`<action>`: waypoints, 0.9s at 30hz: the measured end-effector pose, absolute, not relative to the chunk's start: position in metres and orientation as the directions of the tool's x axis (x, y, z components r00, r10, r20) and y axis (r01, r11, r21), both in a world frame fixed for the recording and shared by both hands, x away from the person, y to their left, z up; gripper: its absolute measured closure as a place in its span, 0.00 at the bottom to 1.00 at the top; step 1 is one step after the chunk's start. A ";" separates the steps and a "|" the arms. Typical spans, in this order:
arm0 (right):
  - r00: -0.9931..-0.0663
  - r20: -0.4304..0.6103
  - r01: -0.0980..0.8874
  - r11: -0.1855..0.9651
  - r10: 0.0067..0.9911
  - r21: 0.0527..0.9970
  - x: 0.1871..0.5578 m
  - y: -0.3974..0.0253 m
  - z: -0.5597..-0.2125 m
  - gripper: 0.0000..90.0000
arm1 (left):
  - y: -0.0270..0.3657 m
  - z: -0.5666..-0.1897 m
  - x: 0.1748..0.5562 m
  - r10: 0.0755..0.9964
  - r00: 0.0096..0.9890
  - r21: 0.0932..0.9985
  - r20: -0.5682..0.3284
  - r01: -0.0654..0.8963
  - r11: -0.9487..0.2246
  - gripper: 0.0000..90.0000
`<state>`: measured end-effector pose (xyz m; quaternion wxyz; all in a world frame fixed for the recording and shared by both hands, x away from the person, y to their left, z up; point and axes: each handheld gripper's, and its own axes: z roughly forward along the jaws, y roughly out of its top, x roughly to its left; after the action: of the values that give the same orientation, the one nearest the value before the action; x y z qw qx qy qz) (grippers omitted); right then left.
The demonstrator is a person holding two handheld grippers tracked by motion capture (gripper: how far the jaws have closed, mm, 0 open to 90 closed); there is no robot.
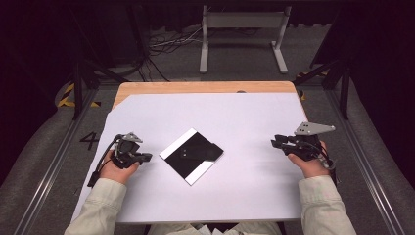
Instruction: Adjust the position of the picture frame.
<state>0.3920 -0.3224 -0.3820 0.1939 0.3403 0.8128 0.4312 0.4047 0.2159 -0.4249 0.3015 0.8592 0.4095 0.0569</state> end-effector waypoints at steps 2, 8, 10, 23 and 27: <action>-0.694 -0.023 0.387 0.399 0.719 0.832 0.392 -0.322 -0.382 0.78 | 0.212 -0.427 0.407 0.738 0.657 0.549 -0.156 0.679 -0.488 1.00; -0.699 -0.029 0.390 0.414 0.715 0.822 0.391 -0.317 -0.382 0.78 | 0.205 -0.432 0.413 0.742 0.651 0.532 -0.159 0.690 -0.491 1.00; -0.701 -0.030 0.390 0.419 0.712 0.820 0.391 -0.315 -0.382 0.78 | 0.202 -0.433 0.415 0.742 0.654 0.526 -0.149 0.688 -0.501 1.00; -0.701 -0.027 0.398 0.422 0.713 0.815 0.390 -0.313 -0.384 0.78 | 0.182 -0.437 0.423 0.758 0.648 0.571 -0.081 0.653 -0.497 1.00; -0.702 -0.028 0.401 0.427 0.712 0.810 0.389 -0.311 -0.384 0.78 | 0.171 -0.437 0.429 0.755 0.654 0.581 -0.048 0.634 -0.511 1.00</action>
<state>0.3894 -0.3107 -0.3844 0.1871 0.3377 0.8238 0.4151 0.4295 0.1708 -0.4370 0.2872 0.8627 0.4025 0.1061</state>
